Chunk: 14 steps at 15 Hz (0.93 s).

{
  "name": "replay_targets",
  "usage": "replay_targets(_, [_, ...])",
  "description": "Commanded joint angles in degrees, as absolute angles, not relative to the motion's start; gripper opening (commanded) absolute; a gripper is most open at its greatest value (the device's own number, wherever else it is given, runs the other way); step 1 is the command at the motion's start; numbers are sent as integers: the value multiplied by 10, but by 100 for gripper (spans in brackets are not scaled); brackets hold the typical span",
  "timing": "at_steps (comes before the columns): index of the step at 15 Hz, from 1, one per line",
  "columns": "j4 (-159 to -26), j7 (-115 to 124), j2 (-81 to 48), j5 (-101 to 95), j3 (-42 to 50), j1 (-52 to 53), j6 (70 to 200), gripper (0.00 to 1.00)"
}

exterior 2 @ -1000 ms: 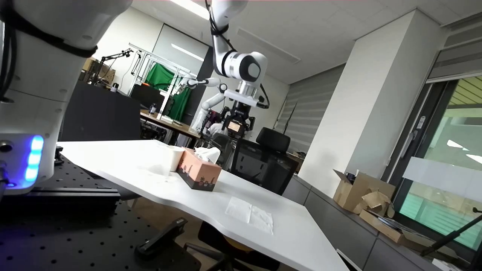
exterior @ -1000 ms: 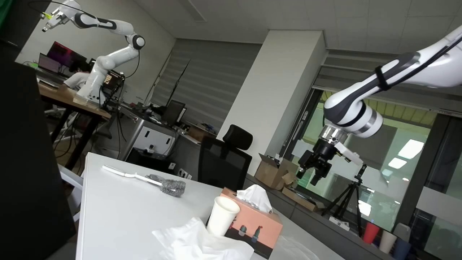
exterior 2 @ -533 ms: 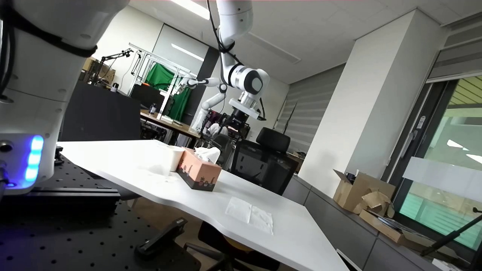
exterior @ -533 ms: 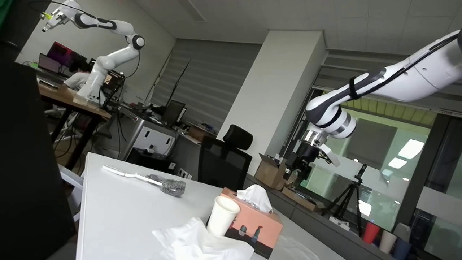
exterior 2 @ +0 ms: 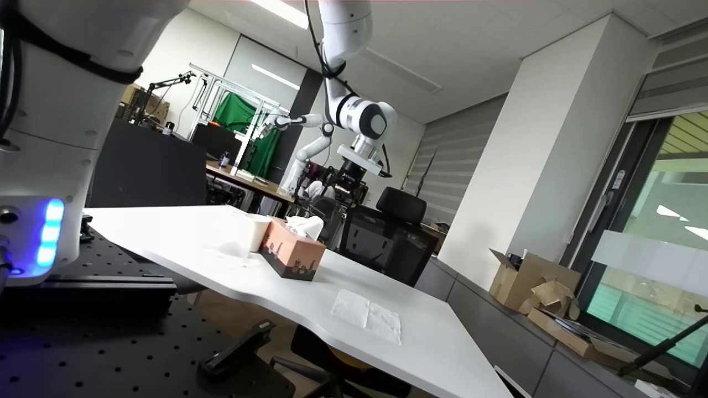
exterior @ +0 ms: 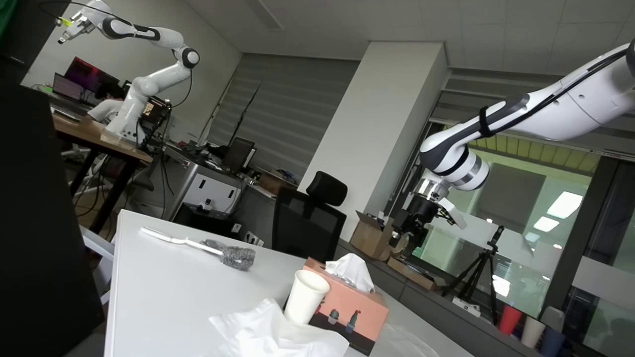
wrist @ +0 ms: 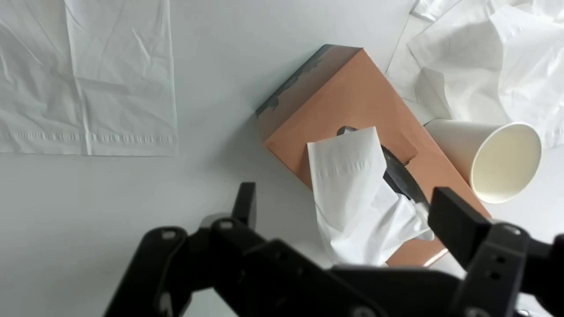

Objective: Take a tissue out of the box and place it on the table

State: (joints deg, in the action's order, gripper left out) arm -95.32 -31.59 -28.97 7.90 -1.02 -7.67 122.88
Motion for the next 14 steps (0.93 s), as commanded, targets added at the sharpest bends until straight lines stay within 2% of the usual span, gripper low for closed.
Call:
replay_targets(1, [-928,-350,-313,77,-29,-91,1237,100])
replay_targets(7, [-803,-458,-423,108,-65,-121,1228,100])
replay_targets(14, [-600,-561,-578,203,-121,-177,1025,100])
